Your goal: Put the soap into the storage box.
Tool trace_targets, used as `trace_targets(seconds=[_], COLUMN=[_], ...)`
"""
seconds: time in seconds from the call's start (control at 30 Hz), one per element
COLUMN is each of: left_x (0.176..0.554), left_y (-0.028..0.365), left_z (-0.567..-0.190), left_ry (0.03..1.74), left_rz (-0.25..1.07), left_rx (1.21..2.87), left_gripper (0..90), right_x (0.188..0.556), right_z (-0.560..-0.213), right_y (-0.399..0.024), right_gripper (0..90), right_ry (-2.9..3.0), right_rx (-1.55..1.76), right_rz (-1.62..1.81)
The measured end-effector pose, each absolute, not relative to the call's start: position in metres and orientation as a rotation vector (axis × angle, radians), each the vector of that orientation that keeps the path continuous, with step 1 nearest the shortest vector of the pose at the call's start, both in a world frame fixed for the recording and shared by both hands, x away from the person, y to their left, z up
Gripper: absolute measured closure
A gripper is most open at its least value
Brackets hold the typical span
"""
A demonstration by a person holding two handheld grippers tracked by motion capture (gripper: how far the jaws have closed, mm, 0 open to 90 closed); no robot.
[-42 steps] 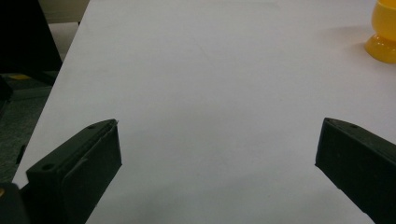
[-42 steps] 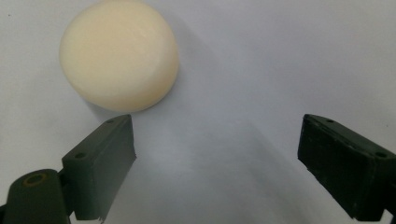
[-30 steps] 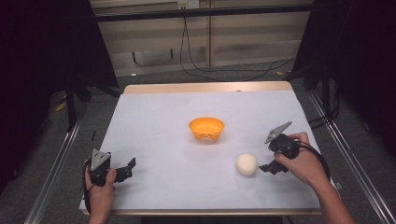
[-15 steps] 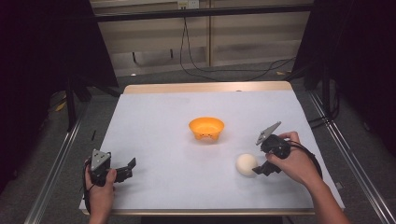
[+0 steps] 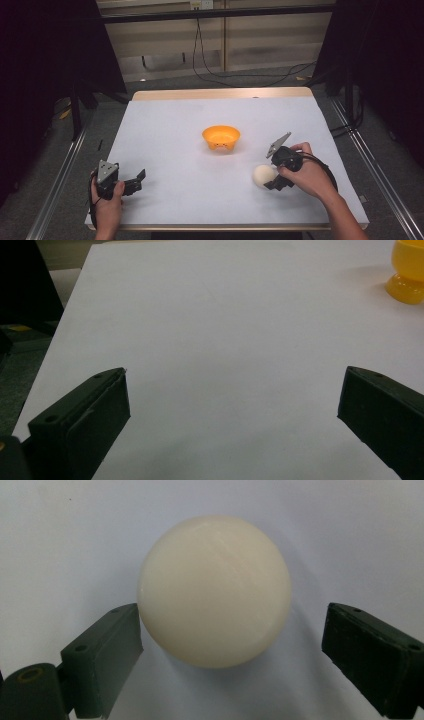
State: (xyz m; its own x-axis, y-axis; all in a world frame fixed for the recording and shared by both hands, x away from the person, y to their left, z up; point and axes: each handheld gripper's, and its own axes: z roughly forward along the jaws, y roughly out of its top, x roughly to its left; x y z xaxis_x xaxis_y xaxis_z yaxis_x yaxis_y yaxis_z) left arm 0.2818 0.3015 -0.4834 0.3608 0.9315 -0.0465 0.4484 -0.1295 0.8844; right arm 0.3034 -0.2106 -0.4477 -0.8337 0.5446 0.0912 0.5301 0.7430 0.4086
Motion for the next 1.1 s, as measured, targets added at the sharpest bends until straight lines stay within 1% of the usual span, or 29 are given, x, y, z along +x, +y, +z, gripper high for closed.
trace_targets(seconds=[0.4, 0.73, 1.1], left_x=[0.282, 0.282, 0.282], left_y=[0.301, 0.301, 0.301], left_z=[-0.483, -0.483, -0.483], left_ry=[1.224, 1.227, 1.223], left_rz=[0.689, 0.693, 0.695], left_rx=[1.741, 1.742, 1.749], left_gripper=[0.0, 0.0, 0.1], right_x=[0.305, 0.306, 0.306], right_z=[-0.453, -0.455, -0.456], right_y=[-0.199, -0.194, -0.192], right_gripper=[13.4, 22.8, 23.9], right_ry=[2.936, 2.933, 2.944], right_rx=[0.88, 0.864, 0.9], right_rz=[0.653, 0.641, 0.604])
